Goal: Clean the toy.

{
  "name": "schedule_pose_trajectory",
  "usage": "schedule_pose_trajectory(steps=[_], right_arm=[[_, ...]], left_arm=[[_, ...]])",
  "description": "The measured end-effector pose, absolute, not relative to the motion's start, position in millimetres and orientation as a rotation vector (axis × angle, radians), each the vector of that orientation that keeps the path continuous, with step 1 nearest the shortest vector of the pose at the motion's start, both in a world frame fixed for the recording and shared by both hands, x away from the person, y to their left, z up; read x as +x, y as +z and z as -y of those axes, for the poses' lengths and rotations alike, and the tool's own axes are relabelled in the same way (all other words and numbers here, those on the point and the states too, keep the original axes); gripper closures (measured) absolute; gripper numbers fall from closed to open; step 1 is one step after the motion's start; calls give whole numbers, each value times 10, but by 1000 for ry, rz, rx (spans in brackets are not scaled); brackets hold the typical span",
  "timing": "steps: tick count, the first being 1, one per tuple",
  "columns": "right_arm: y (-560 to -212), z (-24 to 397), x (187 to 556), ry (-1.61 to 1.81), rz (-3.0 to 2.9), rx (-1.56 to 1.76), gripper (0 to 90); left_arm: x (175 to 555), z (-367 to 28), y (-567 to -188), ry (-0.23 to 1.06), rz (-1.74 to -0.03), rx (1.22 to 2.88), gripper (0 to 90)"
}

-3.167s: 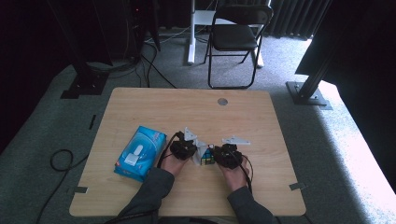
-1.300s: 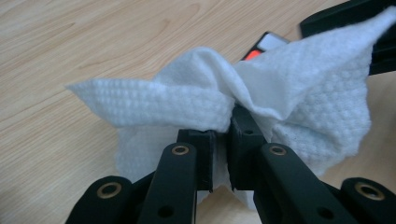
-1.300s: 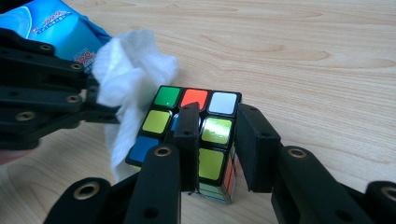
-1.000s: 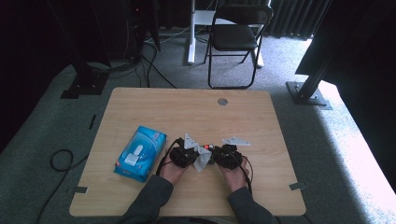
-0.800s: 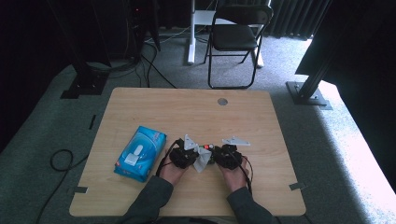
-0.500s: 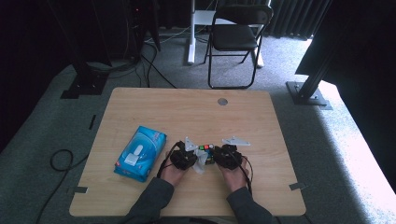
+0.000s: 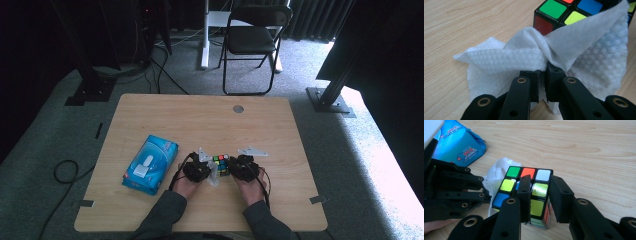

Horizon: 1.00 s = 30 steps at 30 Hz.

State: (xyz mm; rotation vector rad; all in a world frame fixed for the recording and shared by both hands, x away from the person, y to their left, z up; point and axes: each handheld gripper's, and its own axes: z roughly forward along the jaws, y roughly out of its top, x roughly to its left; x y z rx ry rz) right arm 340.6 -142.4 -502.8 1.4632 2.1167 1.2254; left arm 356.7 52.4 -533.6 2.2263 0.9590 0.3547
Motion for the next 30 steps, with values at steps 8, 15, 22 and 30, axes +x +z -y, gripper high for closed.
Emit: schedule_pose_trajectory(steps=[8,15,22,30], right_arm=[[-5029,1425,3408,1227,-2117,1463,711],[-5028,1426,3409,1227,-2118,1461,713],[-5027,1421,3405,1224,-2116,1463,714],[-5027,1418,3406,1219,-2115,1457,717]], left_arm=[[3472,-564,-5126,340,-908,2198,831],[3391,-565,-5060,339,-869,2188,834],[3388,-523,-5153,372,-869,2228,834],[3382,-467,-5302,369,-862,2287,835]])
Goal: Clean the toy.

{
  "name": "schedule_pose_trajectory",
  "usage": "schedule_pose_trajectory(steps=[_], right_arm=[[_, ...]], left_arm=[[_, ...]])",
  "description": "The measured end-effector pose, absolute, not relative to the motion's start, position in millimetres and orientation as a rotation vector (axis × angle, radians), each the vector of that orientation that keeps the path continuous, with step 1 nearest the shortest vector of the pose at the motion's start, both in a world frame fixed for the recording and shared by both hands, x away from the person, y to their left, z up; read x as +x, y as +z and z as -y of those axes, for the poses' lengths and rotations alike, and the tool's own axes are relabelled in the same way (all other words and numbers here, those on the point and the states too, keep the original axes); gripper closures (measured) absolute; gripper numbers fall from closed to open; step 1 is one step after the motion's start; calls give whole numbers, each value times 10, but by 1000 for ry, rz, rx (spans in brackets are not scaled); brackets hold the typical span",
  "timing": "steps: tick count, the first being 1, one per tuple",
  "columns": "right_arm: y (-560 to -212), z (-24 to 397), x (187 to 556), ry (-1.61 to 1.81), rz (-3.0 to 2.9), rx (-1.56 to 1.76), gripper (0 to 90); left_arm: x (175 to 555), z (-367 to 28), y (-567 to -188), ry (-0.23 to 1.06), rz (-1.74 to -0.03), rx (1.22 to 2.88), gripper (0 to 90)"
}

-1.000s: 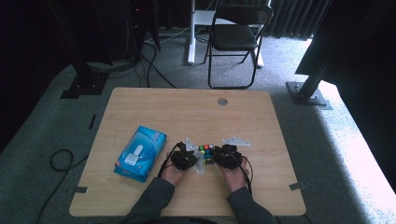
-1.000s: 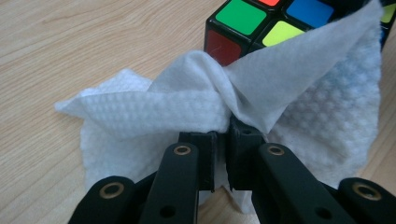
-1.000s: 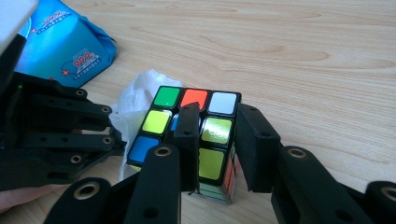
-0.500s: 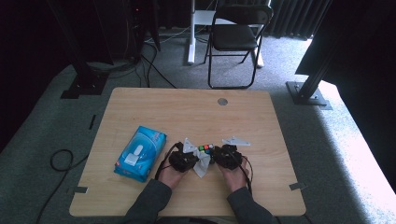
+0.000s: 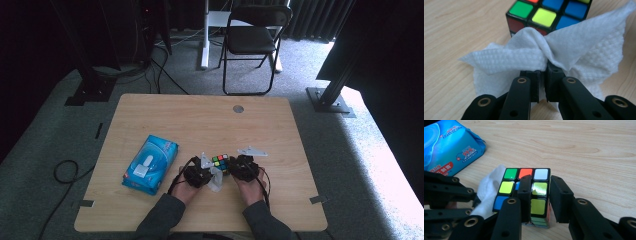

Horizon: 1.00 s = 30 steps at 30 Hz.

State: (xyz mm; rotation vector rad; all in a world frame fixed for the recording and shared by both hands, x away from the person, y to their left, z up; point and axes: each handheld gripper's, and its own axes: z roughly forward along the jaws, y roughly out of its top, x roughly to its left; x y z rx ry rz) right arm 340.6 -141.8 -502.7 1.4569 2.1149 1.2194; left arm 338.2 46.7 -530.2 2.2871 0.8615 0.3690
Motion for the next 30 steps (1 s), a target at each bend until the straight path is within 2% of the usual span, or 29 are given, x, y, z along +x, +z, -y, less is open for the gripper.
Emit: schedule_pose_trajectory(steps=[23,30], right_arm=[[-5028,1424,3409,1224,-2117,1460,717],[-5030,1423,3408,1226,-2114,1461,717]], left_arm=[[3401,-458,-5332,426,-852,2312,828],[3395,-448,-5313,404,-872,2306,825]])
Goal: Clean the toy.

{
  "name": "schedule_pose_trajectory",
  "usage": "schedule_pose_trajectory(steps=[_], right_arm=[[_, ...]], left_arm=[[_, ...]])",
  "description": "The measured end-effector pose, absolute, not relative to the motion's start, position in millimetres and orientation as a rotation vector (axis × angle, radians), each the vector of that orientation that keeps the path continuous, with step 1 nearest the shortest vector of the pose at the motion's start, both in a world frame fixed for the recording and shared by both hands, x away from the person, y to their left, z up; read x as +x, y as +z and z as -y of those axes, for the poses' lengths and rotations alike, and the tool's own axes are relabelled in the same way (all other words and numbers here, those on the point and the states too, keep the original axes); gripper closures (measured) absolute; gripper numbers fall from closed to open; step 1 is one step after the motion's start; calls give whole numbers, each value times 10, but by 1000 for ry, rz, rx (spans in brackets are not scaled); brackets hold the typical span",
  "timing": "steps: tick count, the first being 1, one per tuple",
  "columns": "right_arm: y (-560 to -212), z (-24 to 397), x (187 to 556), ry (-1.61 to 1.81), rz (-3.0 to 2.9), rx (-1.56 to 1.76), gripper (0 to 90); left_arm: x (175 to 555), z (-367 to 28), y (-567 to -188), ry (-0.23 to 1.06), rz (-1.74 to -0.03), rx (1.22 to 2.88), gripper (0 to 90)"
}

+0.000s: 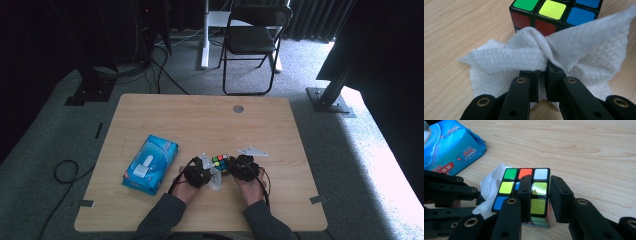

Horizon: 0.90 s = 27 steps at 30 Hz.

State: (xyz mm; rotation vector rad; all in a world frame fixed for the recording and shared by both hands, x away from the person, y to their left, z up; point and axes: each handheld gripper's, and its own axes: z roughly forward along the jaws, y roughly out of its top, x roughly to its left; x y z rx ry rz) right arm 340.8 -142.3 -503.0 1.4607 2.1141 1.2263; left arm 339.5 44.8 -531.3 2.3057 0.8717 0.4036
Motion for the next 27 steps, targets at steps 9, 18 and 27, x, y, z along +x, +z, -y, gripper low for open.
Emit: schedule_pose_trajectory(steps=[9,18,27], right_arm=[[-5029,1422,3408,1224,-2111,1460,718],[-5031,1431,3413,1235,-2123,1459,717],[-5023,1414,3407,1236,-2146,1448,717]], left_arm=[[3353,-449,-5254,390,-844,2294,824],[3466,-562,-5168,394,-884,2229,814],[3613,-681,-5226,398,-956,2215,814]])
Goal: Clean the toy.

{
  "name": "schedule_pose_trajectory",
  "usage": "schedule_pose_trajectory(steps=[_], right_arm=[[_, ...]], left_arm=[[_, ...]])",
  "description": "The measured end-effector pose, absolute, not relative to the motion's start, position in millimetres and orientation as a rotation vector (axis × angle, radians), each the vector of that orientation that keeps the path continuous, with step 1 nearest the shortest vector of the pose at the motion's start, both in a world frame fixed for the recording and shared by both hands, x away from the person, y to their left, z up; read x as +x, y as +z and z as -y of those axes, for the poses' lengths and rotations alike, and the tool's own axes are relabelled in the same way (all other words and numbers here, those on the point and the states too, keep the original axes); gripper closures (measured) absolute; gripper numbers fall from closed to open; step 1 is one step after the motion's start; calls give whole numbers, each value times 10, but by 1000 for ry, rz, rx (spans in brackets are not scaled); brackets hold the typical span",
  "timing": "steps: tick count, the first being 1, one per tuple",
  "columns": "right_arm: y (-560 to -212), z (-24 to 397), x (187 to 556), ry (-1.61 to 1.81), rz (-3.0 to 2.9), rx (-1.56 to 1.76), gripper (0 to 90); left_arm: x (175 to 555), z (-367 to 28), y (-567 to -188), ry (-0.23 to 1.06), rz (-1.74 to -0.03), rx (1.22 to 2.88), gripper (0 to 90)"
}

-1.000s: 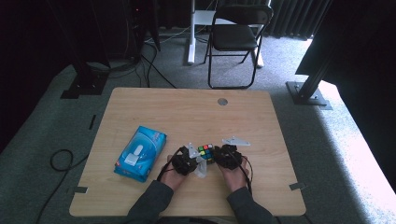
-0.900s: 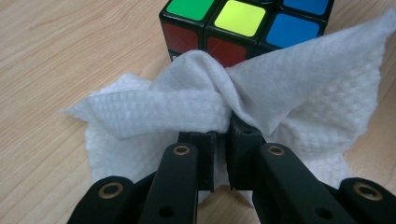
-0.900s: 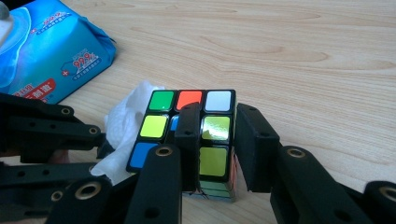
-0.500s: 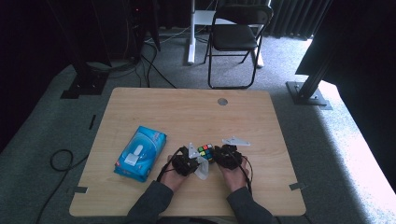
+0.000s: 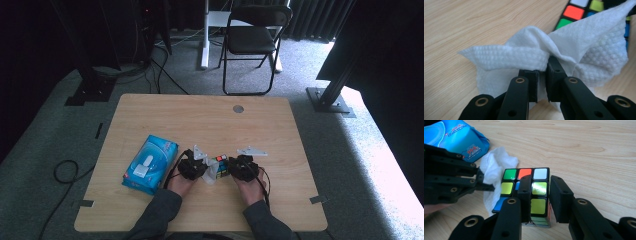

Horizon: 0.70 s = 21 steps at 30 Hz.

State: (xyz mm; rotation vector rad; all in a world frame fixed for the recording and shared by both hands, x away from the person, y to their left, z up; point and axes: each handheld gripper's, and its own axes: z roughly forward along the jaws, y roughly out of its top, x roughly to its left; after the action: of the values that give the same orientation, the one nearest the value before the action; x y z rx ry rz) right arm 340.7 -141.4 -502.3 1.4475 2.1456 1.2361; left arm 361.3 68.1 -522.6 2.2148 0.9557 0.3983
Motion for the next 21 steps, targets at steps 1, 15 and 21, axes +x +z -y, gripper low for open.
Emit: schedule_pose_trajectory(steps=[1,15,21], right_arm=[[-5022,1411,3406,1235,-2152,1442,717],[-5031,1407,3424,1240,-2137,1465,658],[-5016,1431,3457,1207,-2099,1494,660]], left_arm=[[3627,-689,-5227,396,-959,2215,814],[3636,-659,-5221,398,-953,2211,824],[3536,-593,-5226,388,-921,2223,826]])
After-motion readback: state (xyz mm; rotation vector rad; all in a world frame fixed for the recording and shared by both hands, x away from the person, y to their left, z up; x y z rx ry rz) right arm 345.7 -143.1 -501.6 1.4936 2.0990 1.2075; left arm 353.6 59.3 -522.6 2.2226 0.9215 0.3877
